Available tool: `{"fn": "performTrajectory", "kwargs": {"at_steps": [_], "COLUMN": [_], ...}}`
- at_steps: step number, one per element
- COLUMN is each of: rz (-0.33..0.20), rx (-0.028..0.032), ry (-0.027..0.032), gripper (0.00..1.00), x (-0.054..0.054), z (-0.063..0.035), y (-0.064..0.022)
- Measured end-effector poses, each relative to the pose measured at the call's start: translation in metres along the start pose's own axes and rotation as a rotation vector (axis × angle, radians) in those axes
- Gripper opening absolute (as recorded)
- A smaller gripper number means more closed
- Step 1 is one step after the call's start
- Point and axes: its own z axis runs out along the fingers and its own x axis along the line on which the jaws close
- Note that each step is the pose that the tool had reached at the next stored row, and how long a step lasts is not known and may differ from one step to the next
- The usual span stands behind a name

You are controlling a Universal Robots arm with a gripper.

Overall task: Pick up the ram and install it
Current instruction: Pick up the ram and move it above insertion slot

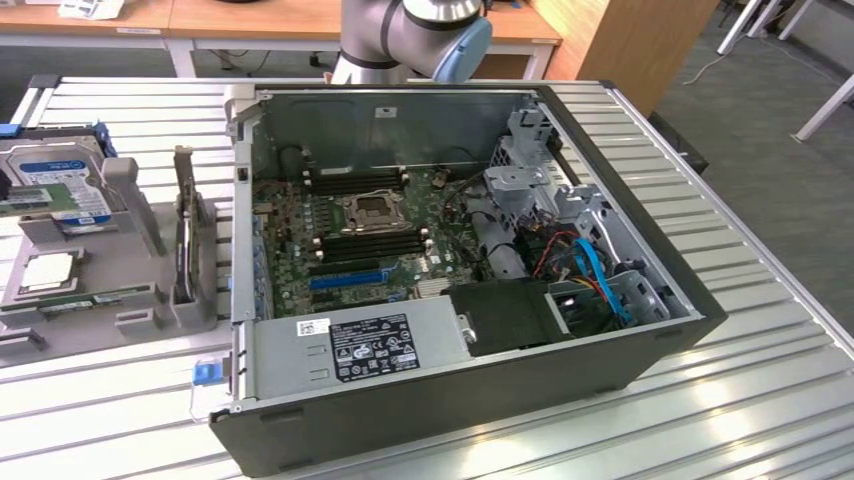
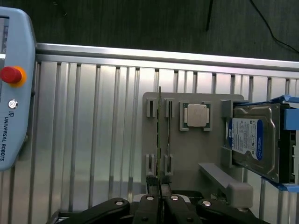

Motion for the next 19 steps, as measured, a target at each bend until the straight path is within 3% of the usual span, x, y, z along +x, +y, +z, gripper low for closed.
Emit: {"fn": "performTrajectory", "kwargs": {"at_steps": [12,19], "rz": [0.0,0.0], "rx": [-0.0001,-0.0001], "ry": [0.0001,0.0001], "gripper": [0.11,0.11], "x": [0.0,0.0], "z": [-0.0132,-0.0138], "y": [0.0002,0.0002]}}
